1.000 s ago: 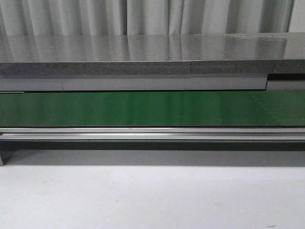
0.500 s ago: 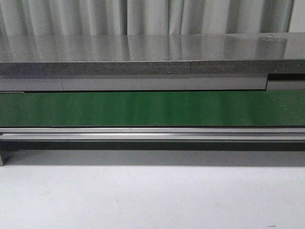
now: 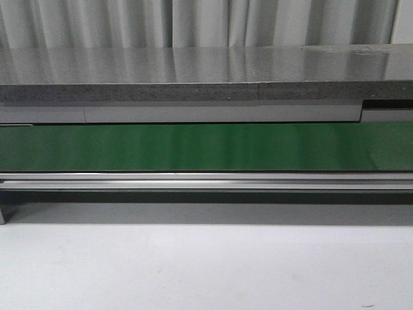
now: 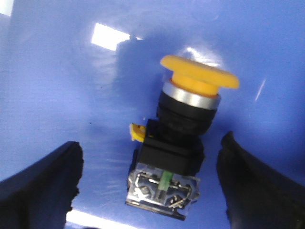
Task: Move button from left to right
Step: 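Close the left gripper on the button's black base and lift it, then carry the button onto the conveyor belt and release it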
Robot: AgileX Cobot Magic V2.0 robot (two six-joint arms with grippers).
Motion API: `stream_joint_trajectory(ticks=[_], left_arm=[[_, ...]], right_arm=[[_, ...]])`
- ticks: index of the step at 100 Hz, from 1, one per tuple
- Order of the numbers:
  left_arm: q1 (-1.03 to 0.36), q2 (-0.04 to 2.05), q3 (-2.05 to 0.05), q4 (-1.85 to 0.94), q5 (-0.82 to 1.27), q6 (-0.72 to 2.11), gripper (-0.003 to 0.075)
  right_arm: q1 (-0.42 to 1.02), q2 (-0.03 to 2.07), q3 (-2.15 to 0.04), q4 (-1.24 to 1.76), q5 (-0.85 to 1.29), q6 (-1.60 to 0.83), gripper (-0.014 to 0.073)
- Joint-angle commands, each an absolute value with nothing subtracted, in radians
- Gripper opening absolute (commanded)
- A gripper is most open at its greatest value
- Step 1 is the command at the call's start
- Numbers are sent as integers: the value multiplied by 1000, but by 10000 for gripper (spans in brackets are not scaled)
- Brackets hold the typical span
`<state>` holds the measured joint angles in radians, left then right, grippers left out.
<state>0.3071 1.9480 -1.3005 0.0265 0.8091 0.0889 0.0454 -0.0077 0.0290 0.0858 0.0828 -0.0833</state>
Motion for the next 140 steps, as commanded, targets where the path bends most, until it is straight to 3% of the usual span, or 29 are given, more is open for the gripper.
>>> stream_joint_trajectory(ticks=[1, 33, 54, 103, 140], left_arm=[[310, 1908, -1329, 14, 795, 87, 417], [310, 1908, -1329, 8, 816, 87, 148], [310, 1897, -1339, 8, 850, 87, 58], [293, 1665, -1390, -42, 940, 136, 22], [156, 1652, -1390, -145, 945, 219, 23]], right_arm=[[48, -26, 29, 77, -5, -85, -67], [48, -26, 29, 77, -5, -85, -67], [48, -26, 29, 77, -5, -85, -67], [48, -26, 29, 77, -5, -85, -67], [48, -26, 29, 77, -5, -85, -67]])
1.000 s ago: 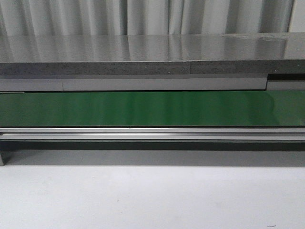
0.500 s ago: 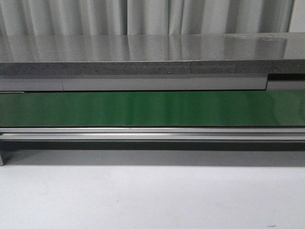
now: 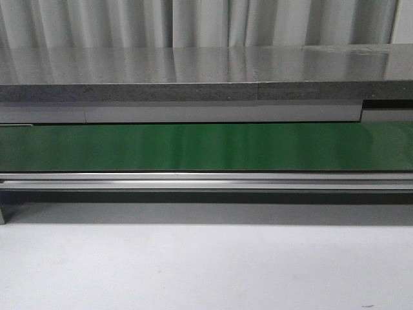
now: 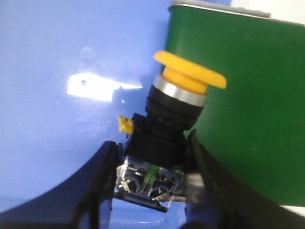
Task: Move button from left to right
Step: 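Carry the button onto the conveyor belt and release it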
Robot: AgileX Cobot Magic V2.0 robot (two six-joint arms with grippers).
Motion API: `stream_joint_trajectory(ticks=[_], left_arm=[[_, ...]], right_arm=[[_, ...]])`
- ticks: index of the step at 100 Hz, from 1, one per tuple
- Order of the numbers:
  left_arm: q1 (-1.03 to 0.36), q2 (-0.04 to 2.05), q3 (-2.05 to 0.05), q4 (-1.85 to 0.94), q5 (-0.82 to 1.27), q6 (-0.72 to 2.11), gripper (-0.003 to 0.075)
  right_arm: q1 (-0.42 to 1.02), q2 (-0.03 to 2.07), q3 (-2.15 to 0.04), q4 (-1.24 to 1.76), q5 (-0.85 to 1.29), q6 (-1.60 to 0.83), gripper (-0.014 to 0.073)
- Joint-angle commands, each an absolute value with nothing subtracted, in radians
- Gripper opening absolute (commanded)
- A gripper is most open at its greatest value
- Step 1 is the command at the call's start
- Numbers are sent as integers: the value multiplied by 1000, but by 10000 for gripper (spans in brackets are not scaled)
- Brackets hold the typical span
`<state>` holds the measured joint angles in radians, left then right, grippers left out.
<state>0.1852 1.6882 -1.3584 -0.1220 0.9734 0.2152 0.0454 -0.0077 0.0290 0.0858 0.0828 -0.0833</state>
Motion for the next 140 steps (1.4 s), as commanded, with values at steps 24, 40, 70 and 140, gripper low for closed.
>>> stream_joint_trajectory(ticks=[24, 40, 70, 140], left_arm=[[105, 1710, -1388, -145, 967, 219, 25], [103, 1727, -1388, -157, 972, 219, 48], [103, 1727, -1388, -173, 962, 219, 604], [103, 1304, -1294, -250, 869, 295, 697]], right_arm=[[48, -26, 29, 77, -5, -85, -67], [48, -26, 29, 77, -5, -85, -67], [48, -26, 29, 77, -5, -85, -67], [48, -26, 29, 77, -5, -85, -67]])
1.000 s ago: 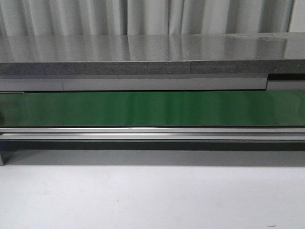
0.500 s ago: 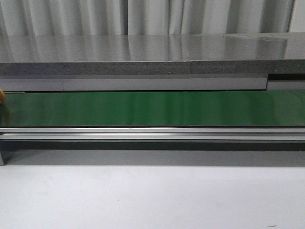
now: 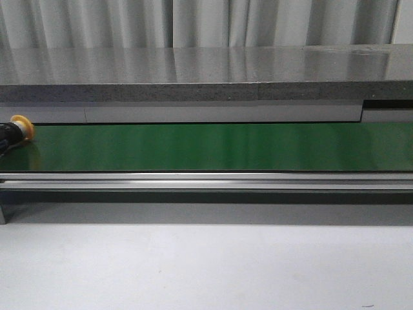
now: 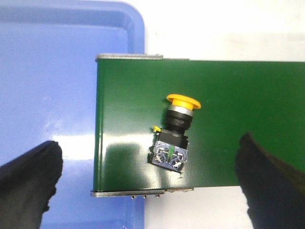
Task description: Move button from left to right
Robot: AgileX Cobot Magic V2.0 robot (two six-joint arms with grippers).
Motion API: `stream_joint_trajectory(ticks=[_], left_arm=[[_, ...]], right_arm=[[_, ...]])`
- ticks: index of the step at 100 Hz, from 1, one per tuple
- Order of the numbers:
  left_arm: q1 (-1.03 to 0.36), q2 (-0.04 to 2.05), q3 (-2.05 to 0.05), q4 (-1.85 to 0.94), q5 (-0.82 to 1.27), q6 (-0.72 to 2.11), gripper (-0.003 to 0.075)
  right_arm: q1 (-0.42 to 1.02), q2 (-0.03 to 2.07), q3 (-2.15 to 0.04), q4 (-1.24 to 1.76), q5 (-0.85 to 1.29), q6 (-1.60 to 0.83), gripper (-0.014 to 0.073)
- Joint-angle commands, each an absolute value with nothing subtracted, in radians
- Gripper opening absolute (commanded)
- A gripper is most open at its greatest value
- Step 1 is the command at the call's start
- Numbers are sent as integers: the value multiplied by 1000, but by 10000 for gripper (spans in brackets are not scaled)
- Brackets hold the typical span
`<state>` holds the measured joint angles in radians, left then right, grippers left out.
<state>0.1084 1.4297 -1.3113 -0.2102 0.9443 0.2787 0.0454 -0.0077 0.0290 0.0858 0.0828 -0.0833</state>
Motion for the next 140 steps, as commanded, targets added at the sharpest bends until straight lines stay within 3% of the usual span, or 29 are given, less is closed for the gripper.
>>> stream_joint_trajectory(ticks=[1, 70, 91, 119, 131, 140], left_arm=[[103, 1295, -1289, -250, 865, 295, 697], [3, 378, -468, -254, 264, 360, 697], [3, 334, -308, -254, 28, 360, 697], [3, 334, -239, -295, -12, 360, 689], [3, 334, -237, -334, -10, 360, 631], [3, 334, -237, -390, -8, 360, 544]], right_arm=[[48, -26, 29, 77, -5, -85, -67], [48, -26, 29, 77, -5, -85, -67], [48, -26, 29, 77, -5, -85, -67], [48, -26, 29, 77, -5, -85, -67], [48, -26, 29, 77, -5, -85, -67], [48, -26, 29, 77, -5, -85, -67]])
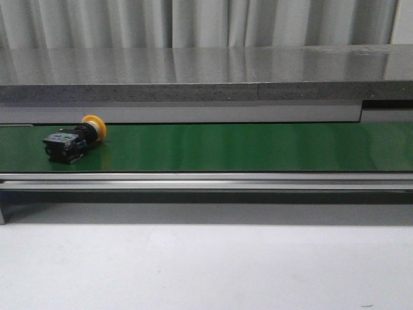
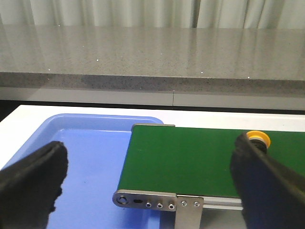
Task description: Move button from left to right
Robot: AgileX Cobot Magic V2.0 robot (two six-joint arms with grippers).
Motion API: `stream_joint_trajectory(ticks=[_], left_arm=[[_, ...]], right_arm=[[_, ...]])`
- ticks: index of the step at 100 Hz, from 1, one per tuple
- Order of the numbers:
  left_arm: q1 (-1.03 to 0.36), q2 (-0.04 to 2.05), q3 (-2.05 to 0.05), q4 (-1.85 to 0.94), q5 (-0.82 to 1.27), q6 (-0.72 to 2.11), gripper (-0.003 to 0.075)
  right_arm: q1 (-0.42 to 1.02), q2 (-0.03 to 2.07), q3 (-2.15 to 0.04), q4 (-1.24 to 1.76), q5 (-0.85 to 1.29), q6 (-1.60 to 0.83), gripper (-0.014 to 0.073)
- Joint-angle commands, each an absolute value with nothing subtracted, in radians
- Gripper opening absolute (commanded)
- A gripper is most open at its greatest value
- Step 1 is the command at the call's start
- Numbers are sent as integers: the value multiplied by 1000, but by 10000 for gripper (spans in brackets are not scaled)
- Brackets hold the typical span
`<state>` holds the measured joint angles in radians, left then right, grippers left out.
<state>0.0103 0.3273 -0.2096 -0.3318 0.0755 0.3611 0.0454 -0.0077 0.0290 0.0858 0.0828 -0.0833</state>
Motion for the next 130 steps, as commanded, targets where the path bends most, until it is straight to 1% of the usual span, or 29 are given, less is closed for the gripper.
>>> stream_joint_trajectory(ticks=[1, 12, 19, 31, 38, 45, 73, 100, 119, 130], left_arm=[[3, 334, -237, -398, -8, 360, 530], [3, 334, -237, -418, 9, 360, 424], [3, 334, -237, -418, 21, 360, 333], [3, 334, -237, -418, 27, 360, 150], [3, 334, -237, -418, 34, 360, 66], [3, 334, -237, -418, 38, 360, 4], [3, 334, -237, -418, 38, 360, 5], [3, 334, -237, -418, 38, 360, 5], [3, 334, -237, -418, 38, 360, 5], [3, 334, -237, -418, 38, 360, 5]], right_arm=[[48, -26, 29, 77, -5, -85, -67], [48, -26, 29, 77, -5, -85, -67], [48, -26, 29, 77, -5, -85, -67], [48, -26, 29, 77, -5, -85, -67], [48, -26, 29, 77, -5, -85, -67], [48, -26, 29, 77, -5, -85, -67], [48, -26, 29, 77, -5, -85, -67], [48, -26, 19, 81, -79, -85, -67], [48, -12, -73, 105, 44, -85, -67], [48, 43, -156, 105, 117, -85, -67]])
